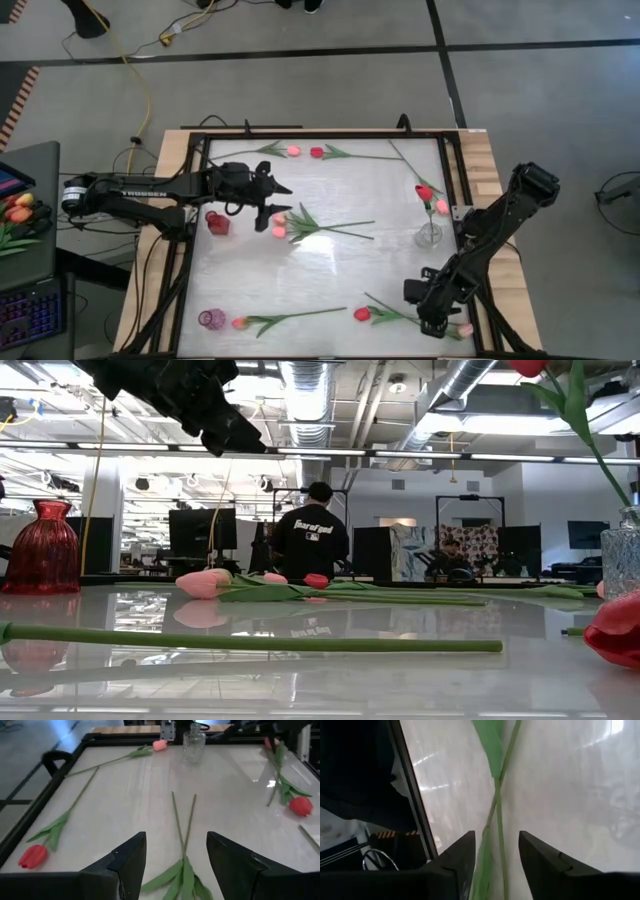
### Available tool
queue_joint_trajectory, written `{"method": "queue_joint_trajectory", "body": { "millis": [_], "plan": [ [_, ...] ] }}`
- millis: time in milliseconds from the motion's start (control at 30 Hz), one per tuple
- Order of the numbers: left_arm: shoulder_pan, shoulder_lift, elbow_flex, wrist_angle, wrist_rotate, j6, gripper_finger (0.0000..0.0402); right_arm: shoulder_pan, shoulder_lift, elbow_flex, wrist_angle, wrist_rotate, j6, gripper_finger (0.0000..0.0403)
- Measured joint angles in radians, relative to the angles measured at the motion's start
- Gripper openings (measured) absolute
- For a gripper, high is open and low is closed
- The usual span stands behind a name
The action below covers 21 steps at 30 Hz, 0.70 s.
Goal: Sort flowers into vase by color
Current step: Put the bottom red flower into the transparent flower vase
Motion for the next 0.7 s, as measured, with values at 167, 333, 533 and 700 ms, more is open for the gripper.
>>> {"method": "queue_joint_trajectory", "body": {
  "millis": [167,333,533,700],
  "plan": [
    [0.000,0.000,0.000,0.016,-0.007,0.000,0.0197,0.021,0.007,-0.006,-0.018,0.005,-0.034,0.0164],
    [0.000,0.000,0.000,0.017,-0.007,-0.006,0.0197,0.050,0.083,-0.008,-0.034,0.009,-0.162,0.0166],
    [0.000,0.000,0.000,0.018,-0.006,-0.012,0.0197,0.037,0.175,-0.008,-0.011,0.006,-0.206,0.0166],
    [0.000,0.000,0.000,0.018,-0.006,-0.012,0.0197,0.035,0.193,-0.008,0.047,-0.033,-0.206,0.0166]
  ]
}}
